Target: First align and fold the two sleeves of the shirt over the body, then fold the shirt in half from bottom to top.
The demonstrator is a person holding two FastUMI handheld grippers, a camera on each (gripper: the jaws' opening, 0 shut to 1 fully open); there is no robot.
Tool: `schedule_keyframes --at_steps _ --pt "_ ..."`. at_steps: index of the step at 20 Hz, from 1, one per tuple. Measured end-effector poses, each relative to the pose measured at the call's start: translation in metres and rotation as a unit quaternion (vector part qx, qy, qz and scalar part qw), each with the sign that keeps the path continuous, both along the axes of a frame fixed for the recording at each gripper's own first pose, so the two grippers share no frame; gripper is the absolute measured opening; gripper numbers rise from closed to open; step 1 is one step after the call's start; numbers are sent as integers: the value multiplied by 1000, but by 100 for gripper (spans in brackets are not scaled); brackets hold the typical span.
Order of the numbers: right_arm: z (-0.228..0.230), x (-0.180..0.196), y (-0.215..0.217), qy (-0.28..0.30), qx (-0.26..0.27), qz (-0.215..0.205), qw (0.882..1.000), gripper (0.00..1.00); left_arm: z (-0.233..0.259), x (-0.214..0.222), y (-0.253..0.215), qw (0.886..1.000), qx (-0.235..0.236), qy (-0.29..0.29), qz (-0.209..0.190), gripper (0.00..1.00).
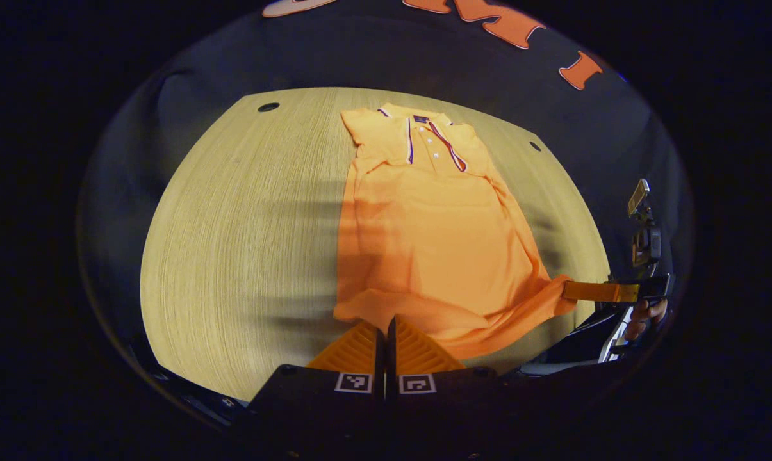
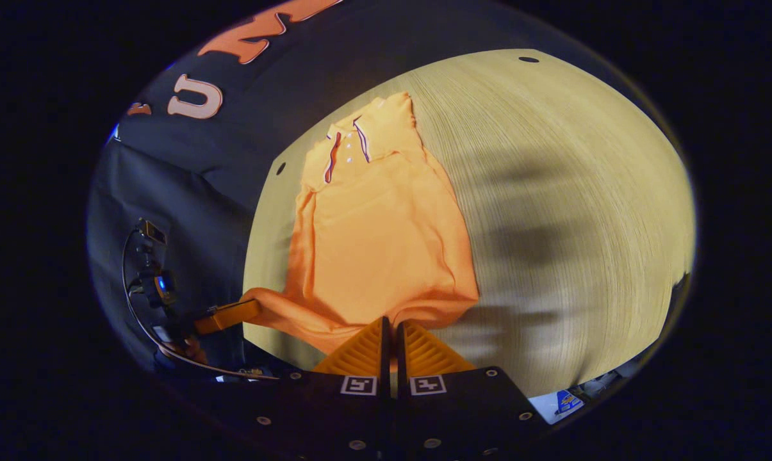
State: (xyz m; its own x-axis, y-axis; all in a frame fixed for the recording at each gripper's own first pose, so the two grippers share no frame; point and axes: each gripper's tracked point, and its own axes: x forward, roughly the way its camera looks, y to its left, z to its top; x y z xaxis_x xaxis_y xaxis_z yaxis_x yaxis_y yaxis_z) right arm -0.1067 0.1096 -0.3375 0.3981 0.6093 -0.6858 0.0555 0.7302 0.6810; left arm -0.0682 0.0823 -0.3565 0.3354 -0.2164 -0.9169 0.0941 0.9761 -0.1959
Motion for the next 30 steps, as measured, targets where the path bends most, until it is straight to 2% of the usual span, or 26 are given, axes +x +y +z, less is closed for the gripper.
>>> schedule_keyframes --at_steps 10,18,23,30 --pt "41 108 -18 -56 -32 -23 998 5 16 107 -6 996 18 -77 -45 1" --pt "67 194 -19 -98 -56 -26 993 5 41 214 -4 992 -2 -122 -26 1" --pt "66 247 -23 -100 -70 -28 992 5 37 285 9 989 21 -142 -43 1" --pt "43 302 -19 -82 -88 -29 992 5 19 348 20 987 43 -149 -51 1"
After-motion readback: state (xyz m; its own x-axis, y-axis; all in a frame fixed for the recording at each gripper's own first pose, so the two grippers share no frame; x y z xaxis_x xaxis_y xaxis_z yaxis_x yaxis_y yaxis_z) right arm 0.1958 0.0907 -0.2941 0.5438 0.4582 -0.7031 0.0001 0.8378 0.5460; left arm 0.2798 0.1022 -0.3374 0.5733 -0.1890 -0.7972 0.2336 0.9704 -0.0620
